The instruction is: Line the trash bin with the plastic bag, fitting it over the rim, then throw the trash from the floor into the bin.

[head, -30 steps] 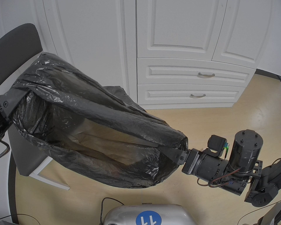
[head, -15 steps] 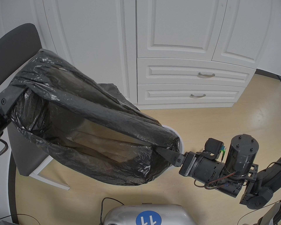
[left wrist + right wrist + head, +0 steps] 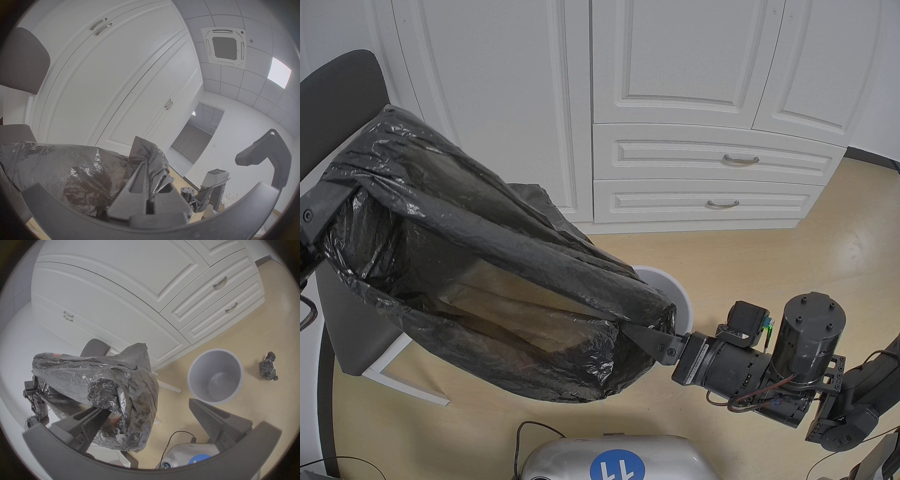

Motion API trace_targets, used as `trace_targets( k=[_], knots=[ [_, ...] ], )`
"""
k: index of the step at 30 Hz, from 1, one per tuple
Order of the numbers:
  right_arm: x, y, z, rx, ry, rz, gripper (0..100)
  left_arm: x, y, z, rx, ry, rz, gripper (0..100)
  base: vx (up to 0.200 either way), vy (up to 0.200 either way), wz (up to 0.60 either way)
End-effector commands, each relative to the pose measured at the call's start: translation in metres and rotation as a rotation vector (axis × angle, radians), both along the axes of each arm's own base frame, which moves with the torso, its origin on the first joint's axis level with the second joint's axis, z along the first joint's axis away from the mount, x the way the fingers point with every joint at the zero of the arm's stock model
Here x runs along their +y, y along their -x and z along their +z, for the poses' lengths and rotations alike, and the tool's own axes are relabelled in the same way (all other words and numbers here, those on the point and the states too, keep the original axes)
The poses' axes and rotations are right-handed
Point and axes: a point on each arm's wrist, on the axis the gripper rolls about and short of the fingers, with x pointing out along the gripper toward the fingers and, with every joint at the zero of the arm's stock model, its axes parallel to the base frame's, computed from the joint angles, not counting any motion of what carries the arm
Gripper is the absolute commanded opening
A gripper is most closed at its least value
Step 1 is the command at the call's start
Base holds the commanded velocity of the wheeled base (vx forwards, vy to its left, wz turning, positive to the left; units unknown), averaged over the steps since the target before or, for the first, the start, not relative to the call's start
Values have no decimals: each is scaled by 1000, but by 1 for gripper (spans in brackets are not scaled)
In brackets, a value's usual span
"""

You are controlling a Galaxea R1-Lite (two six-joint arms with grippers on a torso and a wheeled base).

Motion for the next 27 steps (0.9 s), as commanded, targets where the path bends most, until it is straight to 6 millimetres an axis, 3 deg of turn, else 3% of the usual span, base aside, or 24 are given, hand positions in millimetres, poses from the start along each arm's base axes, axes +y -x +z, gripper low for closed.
trace_targets(
  k=[1,7,15,27],
  knots=[
    [8,0,-9,9,21,15,100,-1,-1,0,2,-1,0,0,0,0,0],
    [20,-2,-29,-36,13,14,100,-1,-3,2,-12,8,-1,0,0,0,0],
    [21,-3,-46,-112,10,12,100,-2,-3,2,-11,7,-1,0,0,0,0],
    [19,-1,-43,-119,11,13,100,-2,-3,2,-10,6,-1,0,0,0,0]
  ],
)
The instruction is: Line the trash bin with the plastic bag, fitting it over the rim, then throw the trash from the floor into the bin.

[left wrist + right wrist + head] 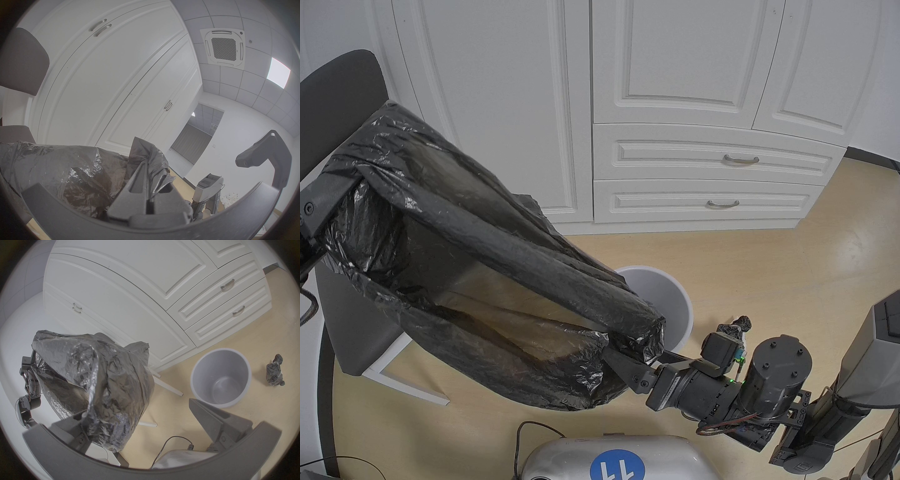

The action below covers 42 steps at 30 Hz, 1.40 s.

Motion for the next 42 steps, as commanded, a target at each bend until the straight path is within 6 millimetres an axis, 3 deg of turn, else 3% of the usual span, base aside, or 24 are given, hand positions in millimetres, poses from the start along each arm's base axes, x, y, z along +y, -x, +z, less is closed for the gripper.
trace_targets(
  k=[1,15,22,39,40,42],
  knots=[
    [1,0,1,-9,-11,1,100,0,0,-1,3,-1,0,0,0,0,0],
    [1,1,11,-26,-53,5,100,0,0,-4,12,-4,-1,0,0,0,0],
    [-9,9,28,-63,-87,11,100,-1,-2,-14,56,-15,-5,0,0,0,0],
    [2,10,-6,-12,42,34,100,-3,-5,-10,36,15,-11,0,0,0,0],
    [3,9,-6,-12,42,34,0,-3,-5,-10,38,14,-11,0,0,0,0],
    [5,7,-5,-17,32,32,0,-2,-5,-10,36,15,-11,0,0,0,0]
  ],
)
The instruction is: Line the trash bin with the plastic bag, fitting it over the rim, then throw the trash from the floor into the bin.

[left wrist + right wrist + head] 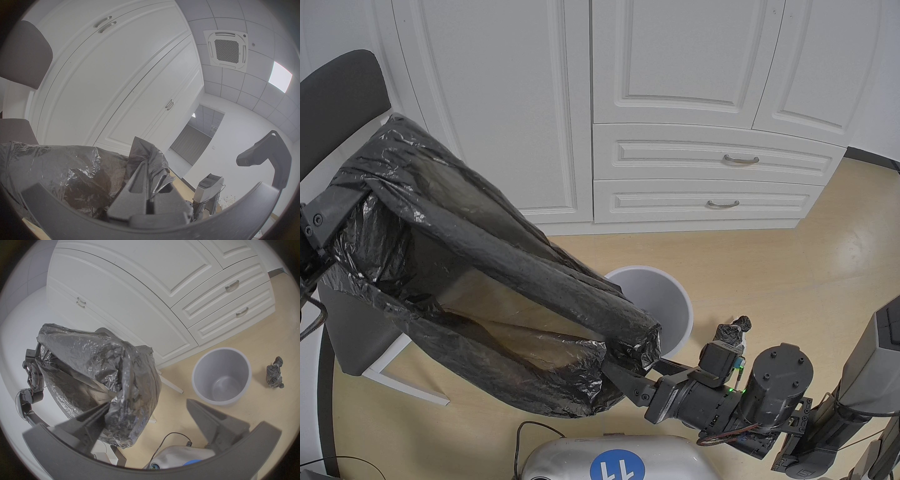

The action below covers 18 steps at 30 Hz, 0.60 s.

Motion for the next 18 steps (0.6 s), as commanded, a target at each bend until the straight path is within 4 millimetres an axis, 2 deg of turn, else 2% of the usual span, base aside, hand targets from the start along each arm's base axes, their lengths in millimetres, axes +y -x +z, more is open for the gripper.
trace_targets(
  k=[1,12,15,18],
  knots=[
    [7,-5,-1,-7,-21,1,0,-1,-1,-1,6,-3,0,0,0,0,0],
    [10,-7,4,-19,-50,-4,0,0,0,-1,12,5,-4,0,0,0,0],
    [4,-6,10,-33,-56,-10,0,0,0,-3,18,2,-4,0,0,0,0],
    [-12,-2,24,-84,-54,-24,0,-1,-2,-14,53,-16,-5,0,0,0,0]
  ],
)
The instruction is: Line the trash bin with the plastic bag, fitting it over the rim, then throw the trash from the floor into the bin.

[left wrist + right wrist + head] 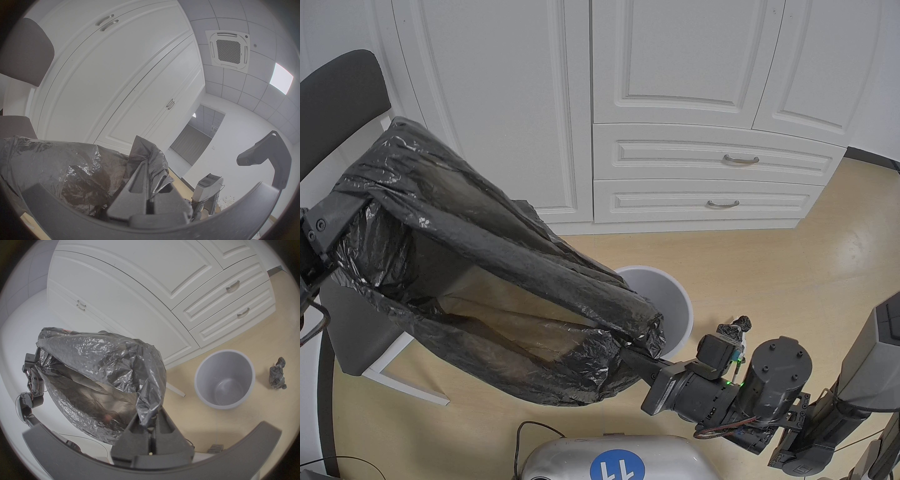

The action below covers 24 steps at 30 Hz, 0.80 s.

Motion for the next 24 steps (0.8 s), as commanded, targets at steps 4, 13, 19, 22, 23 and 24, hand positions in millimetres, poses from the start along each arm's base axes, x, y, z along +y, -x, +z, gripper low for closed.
trace_targets(
  k=[4,13,19,22,23,24],
  knots=[
    [-35,4,41,-175,-16,-58,0,-5,-4,-26,88,-50,-16,0,0,0,0],
    [-100,44,124,-284,78,-133,0,-23,-7,-46,180,-95,-41,0,0,0,0],
    [-141,84,163,-220,169,-130,0,-38,-25,-59,250,-144,-49,0,0,0,0],
    [-155,98,172,-198,196,-126,0,-47,-35,-64,276,-163,-55,0,0,0,0],
    [-158,101,174,-197,202,-126,0,-52,-40,-66,285,-169,-50,0,0,0,0],
    [-159,102,175,-200,208,-125,0,-56,-43,-67,295,-173,-36,0,0,0,0]
  ],
)
